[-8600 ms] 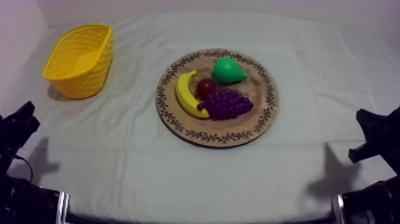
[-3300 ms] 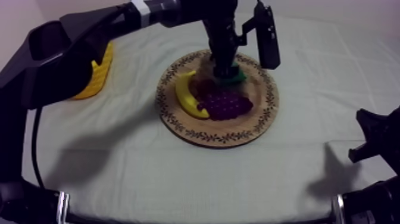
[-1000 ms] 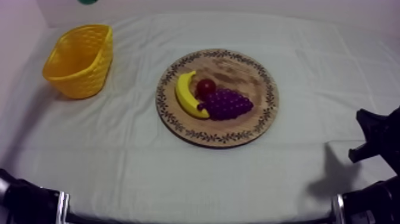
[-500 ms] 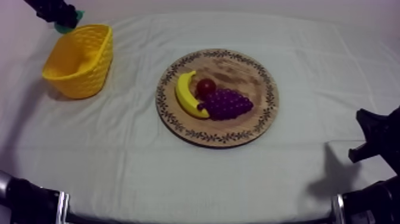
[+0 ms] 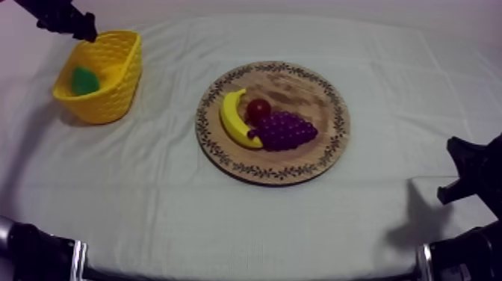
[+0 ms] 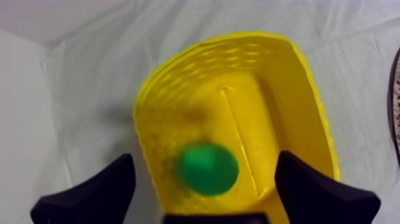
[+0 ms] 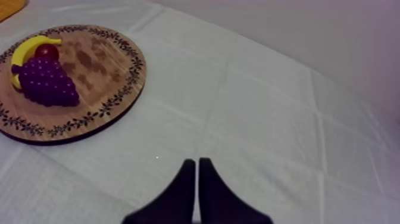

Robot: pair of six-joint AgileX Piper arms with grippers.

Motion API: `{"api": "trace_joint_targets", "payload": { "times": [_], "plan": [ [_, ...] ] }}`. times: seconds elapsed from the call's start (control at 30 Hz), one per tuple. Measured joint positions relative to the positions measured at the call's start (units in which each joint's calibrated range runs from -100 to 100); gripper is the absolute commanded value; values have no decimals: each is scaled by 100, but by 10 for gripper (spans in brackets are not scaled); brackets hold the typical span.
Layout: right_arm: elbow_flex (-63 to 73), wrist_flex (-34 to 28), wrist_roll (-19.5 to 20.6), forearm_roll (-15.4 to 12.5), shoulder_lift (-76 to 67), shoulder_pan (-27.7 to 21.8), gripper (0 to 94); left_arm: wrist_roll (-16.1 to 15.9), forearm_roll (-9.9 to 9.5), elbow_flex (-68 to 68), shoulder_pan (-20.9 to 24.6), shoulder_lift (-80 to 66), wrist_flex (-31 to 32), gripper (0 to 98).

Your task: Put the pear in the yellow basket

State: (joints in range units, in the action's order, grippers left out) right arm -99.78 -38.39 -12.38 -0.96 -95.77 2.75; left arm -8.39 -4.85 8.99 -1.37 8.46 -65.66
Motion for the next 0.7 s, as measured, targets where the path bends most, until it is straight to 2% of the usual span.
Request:
{"api": "trace_joint_targets", "payload": {
  "times": [0.2,0.33,0.43,0.53,0.7],
  "plan": [
    [0,0,0,0,0,0,3,-43,160,338,0,-651,166,838],
    [0,0,0,0,0,0,3,-63,337,701,-19,-1318,415,736],
    [0,0,0,0,0,0,3,-38,424,961,-69,-1815,668,607],
    [0,0,0,0,0,0,3,39,485,1273,-150,-2465,899,425],
    [0,0,-14,0,0,0,3,276,485,1954,-246,-3543,1378,141]
  ]
}}
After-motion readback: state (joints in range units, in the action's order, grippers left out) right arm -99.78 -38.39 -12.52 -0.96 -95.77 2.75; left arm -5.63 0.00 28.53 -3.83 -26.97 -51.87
